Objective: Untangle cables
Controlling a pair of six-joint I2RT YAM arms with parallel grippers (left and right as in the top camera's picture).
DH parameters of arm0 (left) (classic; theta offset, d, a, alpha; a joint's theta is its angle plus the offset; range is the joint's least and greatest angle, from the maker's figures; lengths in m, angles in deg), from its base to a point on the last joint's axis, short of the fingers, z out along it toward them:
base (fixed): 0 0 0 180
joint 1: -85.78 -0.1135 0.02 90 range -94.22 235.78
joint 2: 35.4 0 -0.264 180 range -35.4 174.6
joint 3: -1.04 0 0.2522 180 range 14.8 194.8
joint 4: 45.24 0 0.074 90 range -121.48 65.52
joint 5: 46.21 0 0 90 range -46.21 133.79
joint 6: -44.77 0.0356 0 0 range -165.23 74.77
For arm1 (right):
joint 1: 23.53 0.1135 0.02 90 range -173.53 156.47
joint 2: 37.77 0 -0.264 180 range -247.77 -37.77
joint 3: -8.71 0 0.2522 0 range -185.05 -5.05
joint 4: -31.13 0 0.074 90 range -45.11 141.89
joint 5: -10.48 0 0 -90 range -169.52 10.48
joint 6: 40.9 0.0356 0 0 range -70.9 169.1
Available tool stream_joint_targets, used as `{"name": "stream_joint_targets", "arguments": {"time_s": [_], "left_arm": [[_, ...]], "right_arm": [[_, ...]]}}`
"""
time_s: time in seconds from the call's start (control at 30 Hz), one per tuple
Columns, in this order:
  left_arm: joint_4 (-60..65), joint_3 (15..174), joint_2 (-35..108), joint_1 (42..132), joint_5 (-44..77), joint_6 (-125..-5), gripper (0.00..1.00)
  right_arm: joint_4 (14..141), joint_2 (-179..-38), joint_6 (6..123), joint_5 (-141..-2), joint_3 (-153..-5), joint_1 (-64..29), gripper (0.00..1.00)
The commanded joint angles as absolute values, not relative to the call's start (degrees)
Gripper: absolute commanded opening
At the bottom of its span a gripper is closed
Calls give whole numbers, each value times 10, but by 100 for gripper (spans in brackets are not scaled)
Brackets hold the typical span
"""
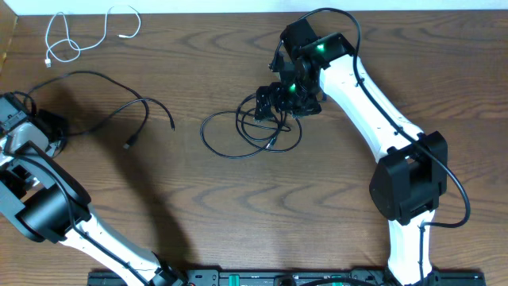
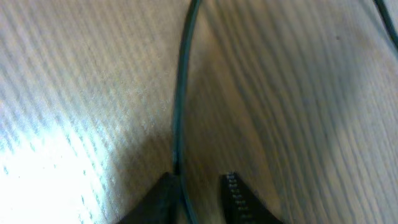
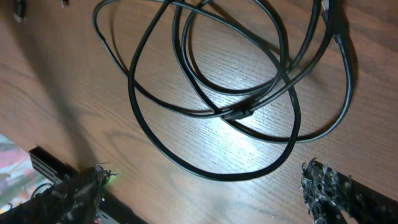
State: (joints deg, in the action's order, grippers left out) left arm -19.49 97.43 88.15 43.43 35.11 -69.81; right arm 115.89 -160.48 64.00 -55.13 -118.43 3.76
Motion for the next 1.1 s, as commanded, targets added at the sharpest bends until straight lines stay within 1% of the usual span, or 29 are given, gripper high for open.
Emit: {"name": "stream_joint_targets", "arguments": {"time_s": [0.0,0.03,0.1,0.33,0.5,0.53,0.57,0.6,0.63,0.77,0.8,0.83,0.87,0.9,0.93,1.07], "left_arm": [[-210,981,891,432,357,-699,19],[-214,981,892,432,357,-699,13],[-222,981,892,432,357,-699,8],[-262,981,902,432,353,-699,8],[-271,1002,886,432,318,-693,8],[-270,1019,879,437,277,-693,23],[-268,1031,877,442,251,-693,46],[-264,1043,875,448,229,-693,60],[-259,1053,875,454,217,-693,67],[-187,1119,875,501,209,-670,73],[-162,1142,876,518,210,-645,85],[-141,1161,876,533,221,-631,92],[-120,1180,876,549,244,-621,94],[-82,1215,876,582,297,-600,94],[-73,1226,876,599,328,-592,95],[-77,1233,883,645,433,-583,95]], "right_arm": [[1165,-1584,650,-550,-1183,44,99],[1166,-1584,652,-550,-1183,45,99],[1167,-1584,656,-550,-1183,46,99],[1167,-1584,669,-550,-1183,63,99],[1161,-1584,669,-554,-1183,73,99],[1155,-1584,672,-554,-1183,73,99],[1149,-1584,674,-554,-1183,73,99],[1144,-1584,676,-554,-1183,73,99],[1139,-1584,676,-554,-1183,73,99],[1125,-1584,688,-554,-1183,73,99],[1125,-1584,688,-554,-1183,73,99],[1125,-1584,688,-554,-1183,72,99],[1126,-1584,688,-554,-1183,72,99],[1126,-1584,688,-554,-1183,72,99],[1126,-1584,688,-554,-1183,72,99],[1129,-1584,688,-554,-1183,72,99]]}}
